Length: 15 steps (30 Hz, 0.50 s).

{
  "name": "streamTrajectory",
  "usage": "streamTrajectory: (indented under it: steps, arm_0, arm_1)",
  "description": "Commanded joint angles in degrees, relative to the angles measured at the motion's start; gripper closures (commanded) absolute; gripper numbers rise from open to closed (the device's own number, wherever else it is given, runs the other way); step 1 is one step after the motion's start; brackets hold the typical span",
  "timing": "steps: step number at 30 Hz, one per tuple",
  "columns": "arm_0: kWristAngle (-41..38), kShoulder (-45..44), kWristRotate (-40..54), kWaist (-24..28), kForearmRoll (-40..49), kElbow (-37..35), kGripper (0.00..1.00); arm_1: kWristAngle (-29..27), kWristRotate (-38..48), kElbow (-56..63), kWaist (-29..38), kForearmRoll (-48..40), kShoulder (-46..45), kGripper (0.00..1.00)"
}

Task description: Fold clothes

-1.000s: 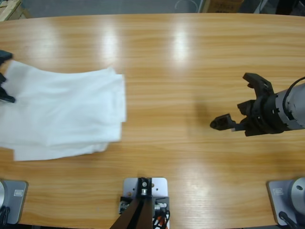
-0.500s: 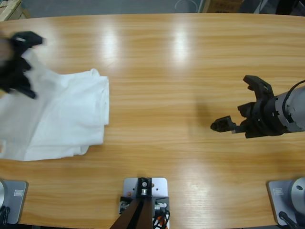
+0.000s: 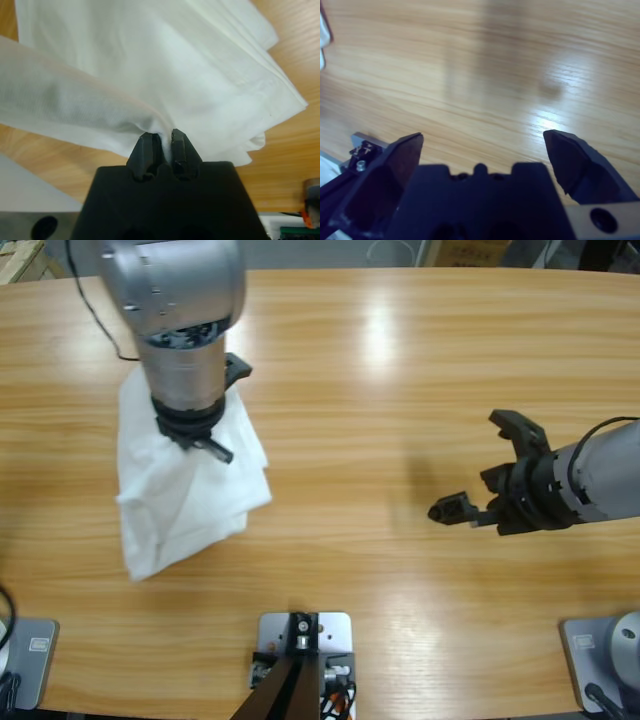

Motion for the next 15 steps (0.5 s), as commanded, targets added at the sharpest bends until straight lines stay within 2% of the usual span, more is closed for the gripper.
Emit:
streamTrajectory:
  steps: [1,5,6,7,8,11,15]
  arm_0:
    - [-1.03,7.92,0.25,-0.15,2.09,-7.43,1.000]
    - [-0.91,7.95,-1.07,0.65,1.70,-10.44,1.000]
    - [-0.88,7.85,-2.12,0.74,1.21,-11.57,0.792]
    - [-0.88,7.58,-2.76,0.74,-0.28,-13.06,0.207]
    - [-0.75,7.41,-2.84,0.74,-1.04,-14.41,0.032]
    - [0.25,7.37,-5.20,1.23,-1.74,-17.93,0.000]
    - [4.34,6.77,-7.50,1.43,-2.04,-18.51,0.000]
  arm_1:
    - [2.83,-2.16,2.73,0.56,-3.82,4.93,0.000]
    - [3.64,-3.20,2.82,0.59,-4.27,5.35,0.000]
    - [3.73,-3.50,2.82,0.54,-4.27,5.28,0.000]
    - [3.82,-3.71,2.82,0.54,-4.33,5.27,0.000]
    - [3.92,-3.85,2.82,0.59,-4.36,5.27,0.000]
    - [4.26,-3.96,2.82,0.59,-4.45,5.09,0.000]
    - [4.94,-4.24,2.91,0.75,-4.45,4.83,0.000]
